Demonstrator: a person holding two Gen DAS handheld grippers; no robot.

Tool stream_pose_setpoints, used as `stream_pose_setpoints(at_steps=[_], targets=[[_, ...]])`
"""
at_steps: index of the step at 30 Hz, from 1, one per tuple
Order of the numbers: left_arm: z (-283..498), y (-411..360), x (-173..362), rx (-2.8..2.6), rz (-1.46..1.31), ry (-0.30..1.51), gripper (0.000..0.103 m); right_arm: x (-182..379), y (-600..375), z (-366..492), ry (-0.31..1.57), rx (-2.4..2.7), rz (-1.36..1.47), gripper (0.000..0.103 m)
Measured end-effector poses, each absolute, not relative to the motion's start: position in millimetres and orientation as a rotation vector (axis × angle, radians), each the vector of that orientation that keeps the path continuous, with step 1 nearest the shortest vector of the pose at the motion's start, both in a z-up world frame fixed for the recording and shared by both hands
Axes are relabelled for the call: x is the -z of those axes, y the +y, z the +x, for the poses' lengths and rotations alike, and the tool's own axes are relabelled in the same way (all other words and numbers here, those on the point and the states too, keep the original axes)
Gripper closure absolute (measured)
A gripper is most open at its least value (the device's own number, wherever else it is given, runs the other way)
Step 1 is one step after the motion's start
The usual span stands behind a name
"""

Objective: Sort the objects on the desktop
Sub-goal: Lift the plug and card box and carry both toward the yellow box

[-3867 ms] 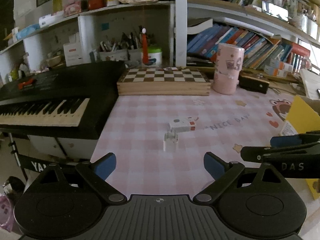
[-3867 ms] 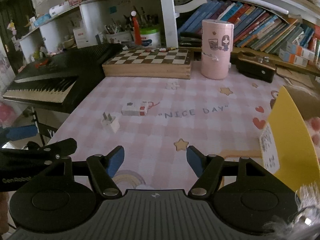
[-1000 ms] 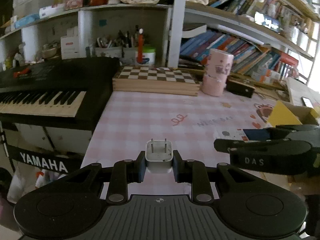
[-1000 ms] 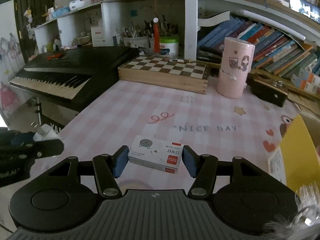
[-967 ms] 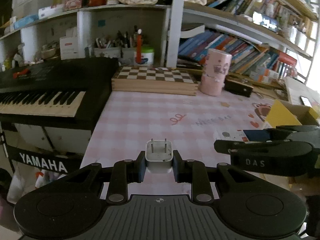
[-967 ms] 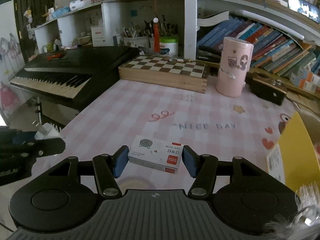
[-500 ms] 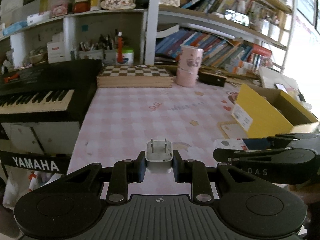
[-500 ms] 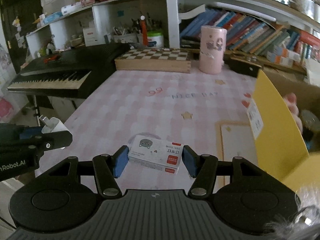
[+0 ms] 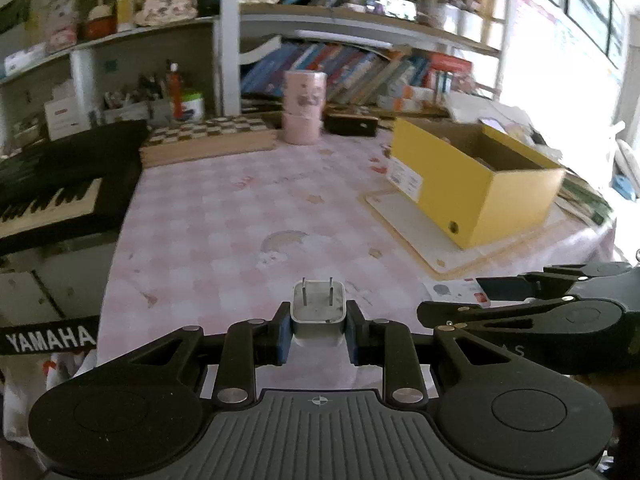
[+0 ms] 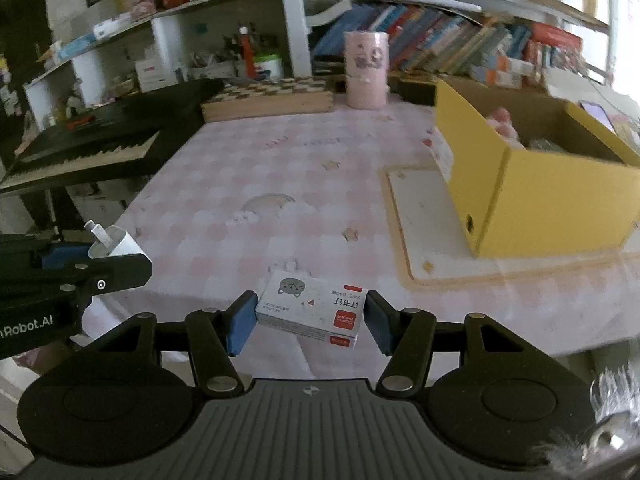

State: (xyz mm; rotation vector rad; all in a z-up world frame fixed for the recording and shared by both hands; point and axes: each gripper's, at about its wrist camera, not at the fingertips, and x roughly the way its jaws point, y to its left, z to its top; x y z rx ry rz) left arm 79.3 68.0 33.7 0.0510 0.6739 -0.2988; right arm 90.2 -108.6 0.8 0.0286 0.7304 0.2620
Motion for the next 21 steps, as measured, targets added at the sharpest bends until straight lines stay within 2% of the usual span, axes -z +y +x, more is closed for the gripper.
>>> stream_pose_setpoints(at_steps=[21], targets=[[64,36,-29,0.476,0.136,0.68,0.078,4,-136,43,0.759,-0.095,0.084,0.047]])
